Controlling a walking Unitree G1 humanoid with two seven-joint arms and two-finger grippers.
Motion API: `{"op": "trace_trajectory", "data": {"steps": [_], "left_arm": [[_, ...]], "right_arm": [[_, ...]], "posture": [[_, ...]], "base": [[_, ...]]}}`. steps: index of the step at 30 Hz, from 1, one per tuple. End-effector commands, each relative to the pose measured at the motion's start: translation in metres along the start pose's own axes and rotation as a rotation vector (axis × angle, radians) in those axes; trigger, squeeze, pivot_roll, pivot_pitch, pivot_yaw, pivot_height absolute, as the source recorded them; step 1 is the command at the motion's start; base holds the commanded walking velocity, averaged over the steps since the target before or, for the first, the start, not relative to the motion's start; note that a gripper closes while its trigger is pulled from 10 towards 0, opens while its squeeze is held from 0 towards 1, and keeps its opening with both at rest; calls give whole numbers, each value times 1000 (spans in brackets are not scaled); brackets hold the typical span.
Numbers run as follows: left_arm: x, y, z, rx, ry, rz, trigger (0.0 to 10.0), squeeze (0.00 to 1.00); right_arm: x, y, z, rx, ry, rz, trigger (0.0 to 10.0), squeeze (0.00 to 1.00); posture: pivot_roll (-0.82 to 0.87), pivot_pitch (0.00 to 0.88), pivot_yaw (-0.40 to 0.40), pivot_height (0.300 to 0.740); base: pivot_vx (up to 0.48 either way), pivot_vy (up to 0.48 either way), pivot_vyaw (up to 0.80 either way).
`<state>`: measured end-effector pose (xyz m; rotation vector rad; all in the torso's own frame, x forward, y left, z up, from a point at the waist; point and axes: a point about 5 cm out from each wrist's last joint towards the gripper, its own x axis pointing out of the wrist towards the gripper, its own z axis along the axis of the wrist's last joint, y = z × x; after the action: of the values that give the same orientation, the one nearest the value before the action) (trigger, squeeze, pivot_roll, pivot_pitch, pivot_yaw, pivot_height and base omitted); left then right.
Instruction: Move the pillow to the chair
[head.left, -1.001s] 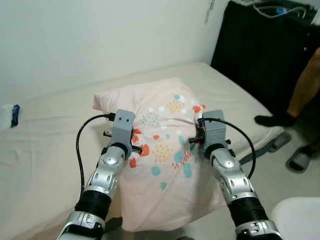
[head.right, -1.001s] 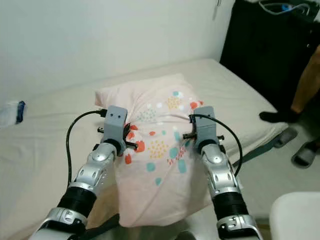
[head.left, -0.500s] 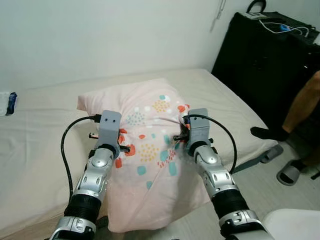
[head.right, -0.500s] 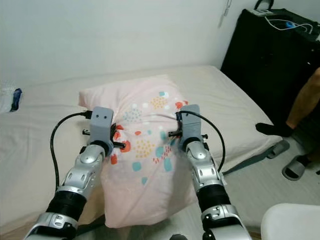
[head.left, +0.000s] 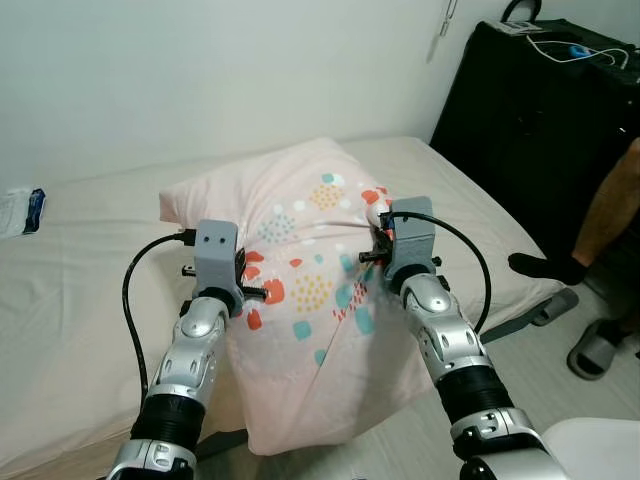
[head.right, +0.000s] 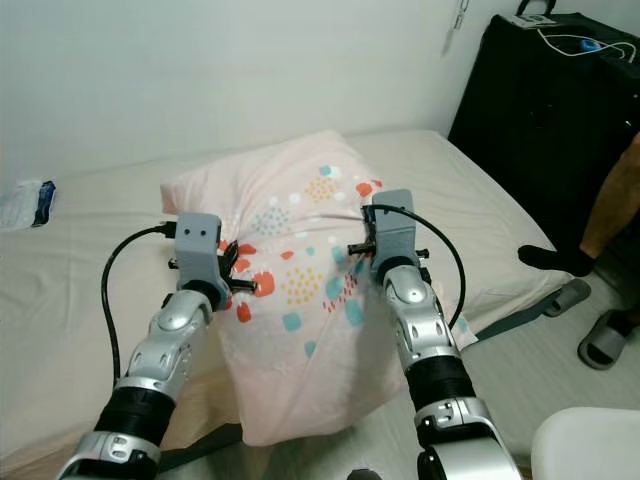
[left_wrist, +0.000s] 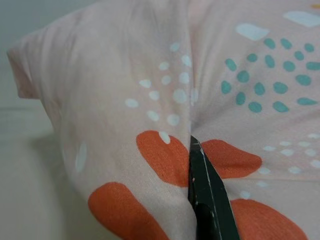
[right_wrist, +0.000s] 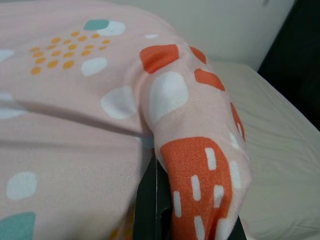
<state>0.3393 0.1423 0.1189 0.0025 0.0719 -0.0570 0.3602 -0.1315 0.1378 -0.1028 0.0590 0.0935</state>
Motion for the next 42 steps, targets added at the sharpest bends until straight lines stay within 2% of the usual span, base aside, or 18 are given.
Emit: {"op": "trace_trajectory", "data": {"steps": [1, 4, 7, 10, 12, 14, 16, 19, 20, 22, 23, 27, 33, 40, 42], "left_arm": [[1, 5, 11, 12, -52, -2, 10000, 0], [0, 4, 10, 17, -52, -9, 10000, 0], [-1, -3, 6, 58, -50, -32, 10000, 0], [0, -9, 8, 65, -60, -45, 10000, 0], [0, -9, 8, 65, -60, -45, 10000, 0], [1, -10, 12, 39, -68, -41, 10000, 0], [0, -9, 13, 31, -70, -32, 10000, 0], [-2, -10, 10, -9, -60, -14, 10000, 0], [-3, -10, 7, -47, -52, -1, 10000, 0], [-3, -10, 7, -47, -52, -1, 10000, 0], [-5, -9, 4, -76, -30, 27, 10000, 0], [-6, -4, 2, -70, -19, 69, 10000, 0], [-7, 0, 10, -17, -54, 62, 10000, 0], [-9, -4, 14, -12, -66, 57, 10000, 0], [-10, -8, 16, 4, -72, 46, 10000, 0]], "right_arm": [[1, 1, 6, 7, -40, -3, 10000, 0], [0, 3, 4, 9, -38, -4, 10000, 0], [-7, -4, -5, 5, -18, -51, 10000, 0], [-11, -13, -12, 10, -4, -99, 10000, 0], [-11, -13, -12, 10, -4, -99, 10000, 0], [-11, -14, -12, 20, -14, -101, 10000, 0], [-11, -13, -10, 20, -27, -94, 10000, 0], [-13, -14, -7, 19, -43, -89, 10000, 0], [-14, -16, -6, 20, -48, -89, 10000, 0], [-14, -16, -6, 20, -48, -89, 10000, 0], [-16, -20, -5, 32, -54, -99, 10000, 0], [-20, -25, -6, 62, -47, -102, 10000, 0], [-19, -14, 3, 61, -52, -69, 10000, 0], [-14, -10, 2, 62, -43, -36, 10000, 0], [-13, -9, 0, 29, -31, -20, 10000, 0]], "posture": [[-20, 29, -79, 740], [-26, 28, -80, 740], [-24, 4, -83, 740], [-14, 21, -96, 740], [-14, 21, -96, 740], [-32, 55, -78, 740], [-42, 53, -65, 740], [-48, 52, -60, 740], [-45, 51, -57, 740], [-45, 51, -57, 740], [-40, 53, -55, 740], [-33, 52, -49, 740], [-27, 56, -58, 740], [-22, 52, -58, 740], [-15, 56, -60, 740]], "base": [[0, 0, 0], [0, 0, 0], [0, 0, 0], [0, 0, 0], [0, 0, 0], [0, 0, 0], [0, 0, 0], [0, 0, 0], [0, 0, 0], [0, 0, 0], [0, 0, 0], [0, 0, 0], [0, 0, 0], [0, 0, -114], [0, 0, -800]]}}
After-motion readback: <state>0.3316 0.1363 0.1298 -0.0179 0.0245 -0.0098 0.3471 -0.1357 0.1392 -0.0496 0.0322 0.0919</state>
